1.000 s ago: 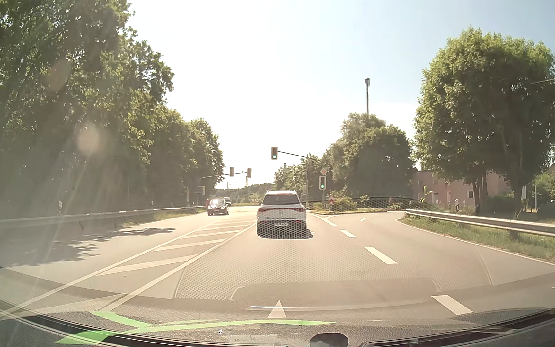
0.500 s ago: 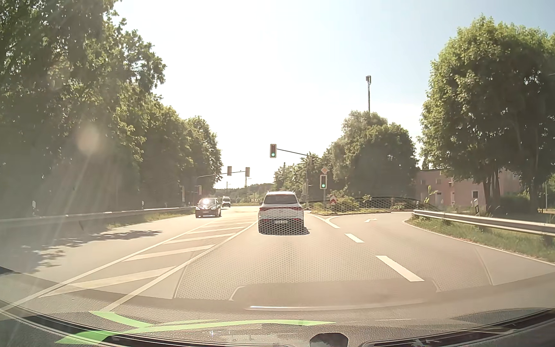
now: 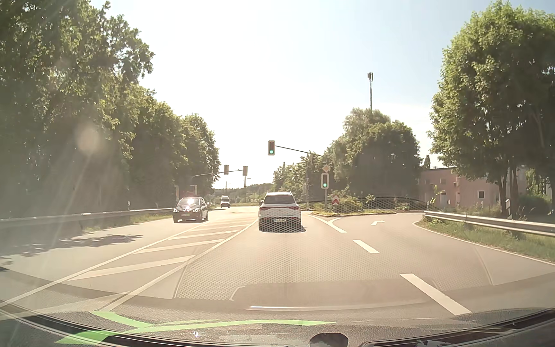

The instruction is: Follow the waypoints while adhering to traffic rules and regulations

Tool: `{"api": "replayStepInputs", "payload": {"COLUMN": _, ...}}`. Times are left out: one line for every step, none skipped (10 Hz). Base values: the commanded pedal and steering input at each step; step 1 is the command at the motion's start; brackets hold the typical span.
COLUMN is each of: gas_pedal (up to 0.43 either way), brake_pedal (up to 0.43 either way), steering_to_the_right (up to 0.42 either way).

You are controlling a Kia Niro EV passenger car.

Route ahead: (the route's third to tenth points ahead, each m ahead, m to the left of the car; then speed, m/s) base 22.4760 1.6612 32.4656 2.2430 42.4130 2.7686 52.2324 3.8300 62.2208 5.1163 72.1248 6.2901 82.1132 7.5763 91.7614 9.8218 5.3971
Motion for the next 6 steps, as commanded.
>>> {"api": "replayStepInputs", "payload": {"gas_pedal": 0.429, "brake_pedal": 0.0, "steering_to_the_right": -0.011}}
{"api": "replayStepInputs", "payload": {"gas_pedal": 0.429, "brake_pedal": 0.0, "steering_to_the_right": -0.015}}
{"api": "replayStepInputs", "payload": {"gas_pedal": 0.429, "brake_pedal": 0.0, "steering_to_the_right": -0.015}}
{"api": "replayStepInputs", "payload": {"gas_pedal": 0.429, "brake_pedal": 0.0, "steering_to_the_right": -0.015}}
{"api": "replayStepInputs", "payload": {"gas_pedal": 0.429, "brake_pedal": 0.0, "steering_to_the_right": -0.015}}
{"api": "replayStepInputs", "payload": {"gas_pedal": 0.441, "brake_pedal": 0.0, "steering_to_the_right": -0.015}}
